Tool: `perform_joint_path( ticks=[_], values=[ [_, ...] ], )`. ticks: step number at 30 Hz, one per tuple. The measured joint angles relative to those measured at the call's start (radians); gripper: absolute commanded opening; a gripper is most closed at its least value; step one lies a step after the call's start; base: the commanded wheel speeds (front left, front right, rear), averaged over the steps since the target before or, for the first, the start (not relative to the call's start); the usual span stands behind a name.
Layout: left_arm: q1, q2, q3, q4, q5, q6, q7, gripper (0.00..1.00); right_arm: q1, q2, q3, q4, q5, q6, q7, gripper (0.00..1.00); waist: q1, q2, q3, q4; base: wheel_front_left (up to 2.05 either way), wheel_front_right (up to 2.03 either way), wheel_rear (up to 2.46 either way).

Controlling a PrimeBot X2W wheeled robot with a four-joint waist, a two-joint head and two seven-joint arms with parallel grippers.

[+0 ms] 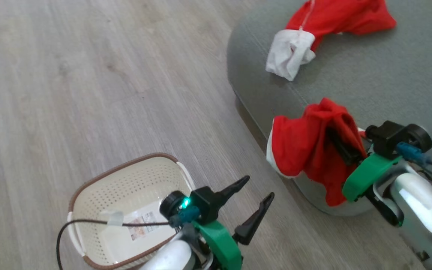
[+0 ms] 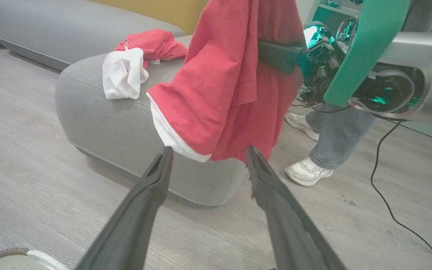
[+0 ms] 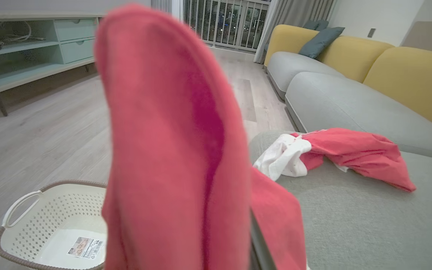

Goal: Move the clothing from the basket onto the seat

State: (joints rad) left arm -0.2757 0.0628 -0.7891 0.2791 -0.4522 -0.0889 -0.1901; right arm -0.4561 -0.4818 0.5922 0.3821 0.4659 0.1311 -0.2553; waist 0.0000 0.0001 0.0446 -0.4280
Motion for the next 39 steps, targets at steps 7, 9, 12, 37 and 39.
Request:
perform_joint_path(
  ticks=[7, 9, 12, 37, 39],
  values=[
    [-0.051, -0.003, -0.020, 0.006, 0.000, 0.001, -0.005, 1.00, 0.001, 0.006, -0.077, -0.016, -0.009, 0.000, 0.000, 0.00, 0.0000, 0.0000, 0.065, -0.007, 0.00, 0.00, 0.00],
    [-0.073, -0.003, -0.020, 0.005, 0.001, 0.004, -0.001, 1.00, 0.000, 0.015, -0.122, -0.013, -0.021, 0.000, 0.000, 0.00, 0.0000, 0.0000, 0.095, -0.001, 0.00, 0.00, 0.00],
    [-0.127, 0.004, -0.017, -0.004, 0.016, 0.004, 0.016, 1.00, -0.021, 0.052, -0.208, -0.001, -0.042, 0.000, 0.000, 0.00, 0.0001, 0.0000, 0.157, 0.012, 0.00, 0.00, 0.00],
    [-0.391, 0.148, 0.078, -0.149, 0.084, 0.043, 0.083, 1.00, -0.943, -0.094, -1.172, 0.482, -0.441, 0.000, 0.016, 0.04, 0.0003, -0.0002, 0.822, 0.191, 0.00, 0.00, 0.00],
    [-0.379, 0.168, 0.083, -0.161, 0.084, 0.057, 0.083, 1.00, -0.943, -0.080, -1.237, 0.509, -0.477, 0.000, 0.010, 0.05, 0.0003, -0.0002, 0.855, 0.194, 0.00, 0.00, 0.00]
  ],
)
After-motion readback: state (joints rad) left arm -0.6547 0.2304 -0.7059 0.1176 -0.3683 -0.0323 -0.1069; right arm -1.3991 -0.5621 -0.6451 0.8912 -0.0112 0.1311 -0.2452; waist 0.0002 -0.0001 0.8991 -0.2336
